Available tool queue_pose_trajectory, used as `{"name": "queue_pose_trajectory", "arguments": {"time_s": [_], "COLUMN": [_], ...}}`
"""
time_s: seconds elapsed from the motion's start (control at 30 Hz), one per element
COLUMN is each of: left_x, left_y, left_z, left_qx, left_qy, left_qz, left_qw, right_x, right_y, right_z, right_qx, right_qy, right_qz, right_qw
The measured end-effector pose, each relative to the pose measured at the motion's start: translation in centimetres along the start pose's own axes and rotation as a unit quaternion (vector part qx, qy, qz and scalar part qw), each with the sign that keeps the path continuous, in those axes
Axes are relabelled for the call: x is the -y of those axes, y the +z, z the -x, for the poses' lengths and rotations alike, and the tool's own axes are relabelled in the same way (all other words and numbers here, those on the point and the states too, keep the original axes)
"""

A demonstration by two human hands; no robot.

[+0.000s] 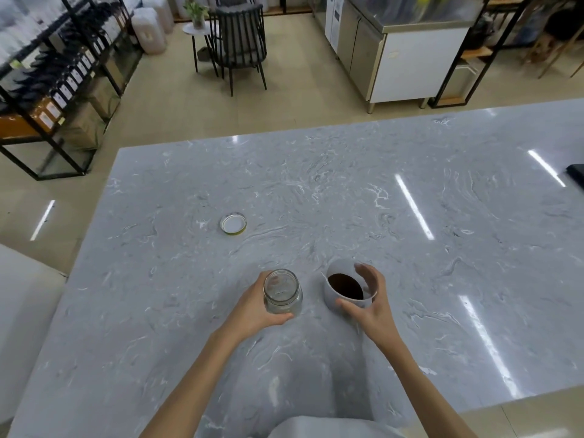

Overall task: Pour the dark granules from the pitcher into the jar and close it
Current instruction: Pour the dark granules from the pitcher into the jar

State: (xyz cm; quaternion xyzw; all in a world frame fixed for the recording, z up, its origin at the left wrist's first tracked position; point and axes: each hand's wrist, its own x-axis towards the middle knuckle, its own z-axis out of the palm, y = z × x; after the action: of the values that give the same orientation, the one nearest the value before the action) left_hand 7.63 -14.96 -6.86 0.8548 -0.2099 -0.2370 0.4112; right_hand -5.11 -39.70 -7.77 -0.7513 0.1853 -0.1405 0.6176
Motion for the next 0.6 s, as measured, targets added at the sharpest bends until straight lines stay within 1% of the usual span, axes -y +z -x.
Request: {"name": "queue_pose_trajectory", "arguments": {"time_s": [0.13,0.27,0.4,0.5,0.6], "left_x": [-1.0,-5.0,-11.8,-18.0,-23.8], "left_y": [-0.3,-1.6,-3.9,-6.2,-8.3], "left_z": [-0.5,-2.6,-5.0,-6.1,-6.6], "left_qx": [-0.001,0.008,-0.033,-0.084,-0.118], "left_qy": [-0.015,-0.004,0.041,0.089,0.135], "left_qz": [-0.011,-0.058,-0.09,-0.062,-0.07], "left_qw": [1.0,0.998,0.995,0.991,0.981], "right_x": [0.5,4.1,12.2,20.3,28.5], "right_y": [-1.1,-3.8,-7.4,-10.2,-12.7], "right_z": [-1.6,-4.9,-9.0,-11.5,-12.8], "right_qx": [0.013,0.03,0.055,0.075,0.098], "right_qy": [0.009,-0.006,-0.078,-0.142,-0.193], "right_qz": [0.016,0.052,0.116,0.169,0.214], "right_qw": [1.0,0.998,0.989,0.972,0.953]}}
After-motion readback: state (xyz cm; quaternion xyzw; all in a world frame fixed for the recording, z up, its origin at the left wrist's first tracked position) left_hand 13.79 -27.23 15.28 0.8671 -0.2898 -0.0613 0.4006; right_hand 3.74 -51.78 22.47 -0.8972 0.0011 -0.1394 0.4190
